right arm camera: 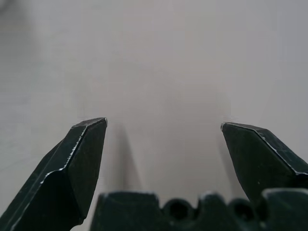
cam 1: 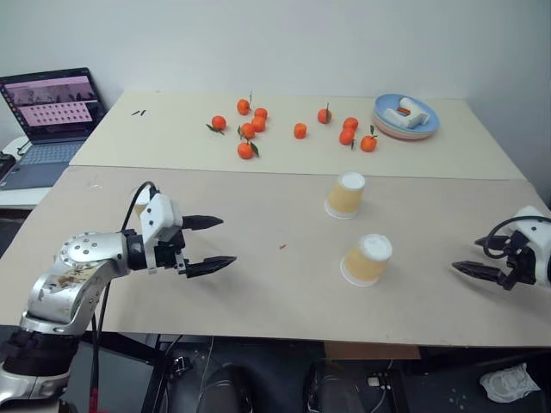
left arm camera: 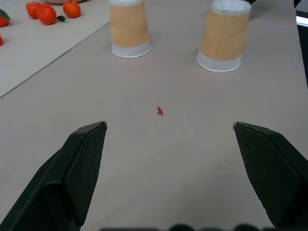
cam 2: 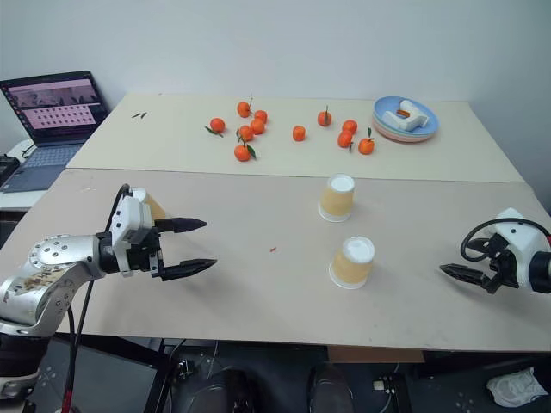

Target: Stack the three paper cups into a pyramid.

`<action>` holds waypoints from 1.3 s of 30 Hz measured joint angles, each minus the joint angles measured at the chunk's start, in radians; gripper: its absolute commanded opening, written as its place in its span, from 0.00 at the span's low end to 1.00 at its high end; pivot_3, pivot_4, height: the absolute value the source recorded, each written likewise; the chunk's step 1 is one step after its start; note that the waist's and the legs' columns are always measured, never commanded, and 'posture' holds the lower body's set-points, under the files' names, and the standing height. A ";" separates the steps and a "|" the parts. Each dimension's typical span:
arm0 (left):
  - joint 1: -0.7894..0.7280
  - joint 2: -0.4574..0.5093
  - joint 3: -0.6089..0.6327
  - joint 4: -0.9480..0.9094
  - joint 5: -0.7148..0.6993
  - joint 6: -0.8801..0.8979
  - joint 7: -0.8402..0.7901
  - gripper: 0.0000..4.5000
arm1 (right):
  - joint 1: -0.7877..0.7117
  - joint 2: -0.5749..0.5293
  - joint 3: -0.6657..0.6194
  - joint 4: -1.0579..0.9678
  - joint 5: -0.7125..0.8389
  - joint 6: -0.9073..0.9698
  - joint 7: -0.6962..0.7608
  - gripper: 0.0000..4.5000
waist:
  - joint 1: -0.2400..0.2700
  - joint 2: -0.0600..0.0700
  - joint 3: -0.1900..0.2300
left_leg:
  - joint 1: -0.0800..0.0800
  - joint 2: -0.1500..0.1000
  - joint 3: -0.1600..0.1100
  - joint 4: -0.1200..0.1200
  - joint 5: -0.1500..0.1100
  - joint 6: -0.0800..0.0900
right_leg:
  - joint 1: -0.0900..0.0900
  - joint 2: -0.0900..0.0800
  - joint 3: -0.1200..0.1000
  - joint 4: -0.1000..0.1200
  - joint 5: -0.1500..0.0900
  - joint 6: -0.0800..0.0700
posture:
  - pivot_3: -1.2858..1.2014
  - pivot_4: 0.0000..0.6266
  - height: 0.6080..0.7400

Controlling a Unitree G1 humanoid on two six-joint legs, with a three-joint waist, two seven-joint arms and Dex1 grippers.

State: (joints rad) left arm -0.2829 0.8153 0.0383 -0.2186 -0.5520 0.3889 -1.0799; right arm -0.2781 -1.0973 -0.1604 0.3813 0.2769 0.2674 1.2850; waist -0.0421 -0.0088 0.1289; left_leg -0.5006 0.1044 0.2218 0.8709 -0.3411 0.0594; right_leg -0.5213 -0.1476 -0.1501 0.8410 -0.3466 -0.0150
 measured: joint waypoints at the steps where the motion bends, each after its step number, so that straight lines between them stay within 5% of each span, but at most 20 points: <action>1: 0.000 -0.004 -0.004 0.000 0.000 0.000 -0.006 1.00 | -0.001 0.001 0.018 -0.060 0.022 0.032 0.028 0.99 | -0.001 0.000 0.000 | 0.000 0.000 0.000 0.000 0.000 0.000 | 0.000 0.000 0.000 0.000 0.001 -0.002 | 0.52 0.24 0.41; 13: 0.011 0.003 -0.008 -0.014 0.014 0.005 -0.020 1.00 | -0.070 0.092 0.125 -0.386 0.062 0.186 0.005 0.99 | 0.037 -0.001 0.002 | -0.002 -0.002 -0.001 0.000 0.000 0.000 | 0.000 -0.002 -0.002 -0.002 0.001 -0.001 | 0.52 0.24 0.41; 38: -0.015 0.003 -0.008 -0.014 0.043 0.028 0.015 1.00 | -0.153 0.121 0.173 -0.500 0.133 0.268 -0.001 0.99 | 0.029 -0.001 0.002 | -0.001 -0.002 -0.001 0.000 0.000 0.000 | 0.000 -0.001 -0.002 -0.001 0.001 -0.002 | 0.52 0.24 0.41; 39: -0.015 0.003 -0.008 -0.014 0.043 0.028 0.016 1.00 | -0.153 0.121 0.174 -0.496 0.130 0.267 -0.001 0.94 | 0.029 -0.001 0.002 | -0.001 -0.002 -0.001 0.000 0.000 0.000 | 0.000 -0.001 -0.002 -0.001 0.001 -0.002 | 0.52 0.24 0.41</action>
State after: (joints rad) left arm -0.2976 0.8179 0.0301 -0.2326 -0.5093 0.4171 -1.0636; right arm -0.4314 -0.9764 0.0134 -0.1147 0.4073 0.5341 1.2840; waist -0.0128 -0.0101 0.1308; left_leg -0.5021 0.1025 0.2209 0.8710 -0.3411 0.0595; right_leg -0.5208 -0.1485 -0.1524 0.8395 -0.3451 -0.0165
